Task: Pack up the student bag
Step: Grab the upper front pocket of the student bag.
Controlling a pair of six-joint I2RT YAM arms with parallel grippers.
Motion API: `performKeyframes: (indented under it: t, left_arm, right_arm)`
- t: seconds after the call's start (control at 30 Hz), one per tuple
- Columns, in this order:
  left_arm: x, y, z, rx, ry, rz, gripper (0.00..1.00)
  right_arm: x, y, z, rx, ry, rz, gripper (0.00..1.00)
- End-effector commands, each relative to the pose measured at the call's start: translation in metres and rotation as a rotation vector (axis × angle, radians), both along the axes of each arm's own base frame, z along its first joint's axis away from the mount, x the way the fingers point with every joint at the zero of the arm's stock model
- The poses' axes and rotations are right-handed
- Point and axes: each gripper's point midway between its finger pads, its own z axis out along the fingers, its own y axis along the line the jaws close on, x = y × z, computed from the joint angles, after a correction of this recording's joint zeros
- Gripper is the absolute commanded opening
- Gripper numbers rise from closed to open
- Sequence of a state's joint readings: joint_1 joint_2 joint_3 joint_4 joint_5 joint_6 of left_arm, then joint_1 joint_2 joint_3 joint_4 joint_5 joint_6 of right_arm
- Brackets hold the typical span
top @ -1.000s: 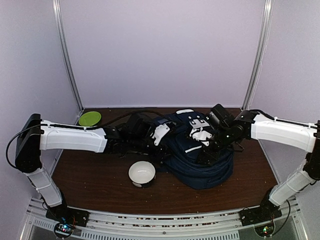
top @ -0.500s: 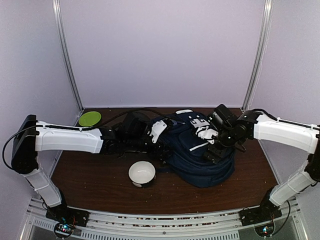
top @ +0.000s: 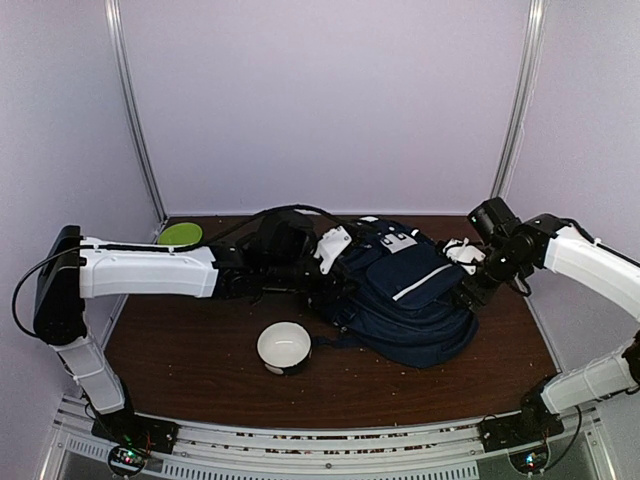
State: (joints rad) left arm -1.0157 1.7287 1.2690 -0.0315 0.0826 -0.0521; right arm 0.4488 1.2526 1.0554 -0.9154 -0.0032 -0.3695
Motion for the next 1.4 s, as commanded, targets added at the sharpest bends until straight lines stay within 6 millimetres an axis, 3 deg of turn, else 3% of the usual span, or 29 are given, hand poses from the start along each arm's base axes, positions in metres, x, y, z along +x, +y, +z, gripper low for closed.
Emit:
performKeyframes:
  t: [0.0, 0.1, 0.3, 0.53, 0.8, 1.03, 1.17, 1.37]
  left_arm:
    - [0.000, -0.010, 0.006, -0.007, -0.031, -0.030, 0.41]
    - [-0.002, -0.009, 0.004, -0.007, -0.024, -0.028, 0.41]
    - [-0.006, -0.008, 0.002, -0.015, -0.020, -0.032, 0.41]
    - [-0.010, -0.017, 0.005, -0.014, -0.042, -0.059, 0.40]
    - [-0.017, -0.041, 0.002, -0.008, -0.063, -0.116, 0.40]
    - [-0.034, -0.073, -0.006, 0.001, -0.193, -0.170, 0.44]
    - [-0.044, -0.096, -0.001, -0.021, -0.280, -0.196, 0.44]
    - [-0.025, -0.118, -0.002, -0.013, -0.355, -0.115, 0.45]
  right_arm:
    - [-0.027, 0.031, 0.004, 0.194, 0.111, 0.110, 0.79]
    - [-0.032, 0.041, 0.005, 0.241, 0.157, 0.135, 0.73]
    - [-0.023, 0.046, -0.011, 0.243, 0.195, 0.106, 0.67]
    - [-0.007, 0.045, -0.015, 0.230, 0.171, 0.065, 0.44]
    - [-0.010, 0.044, -0.018, 0.242, 0.171, 0.082, 0.01]
    - [-0.034, 0.058, 0.016, 0.380, 0.134, 0.208, 0.00]
    - [-0.048, 0.064, 0.019, 0.413, 0.173, 0.253, 0.00]
    - [-0.054, 0.068, 0.021, 0.433, 0.187, 0.278, 0.00]
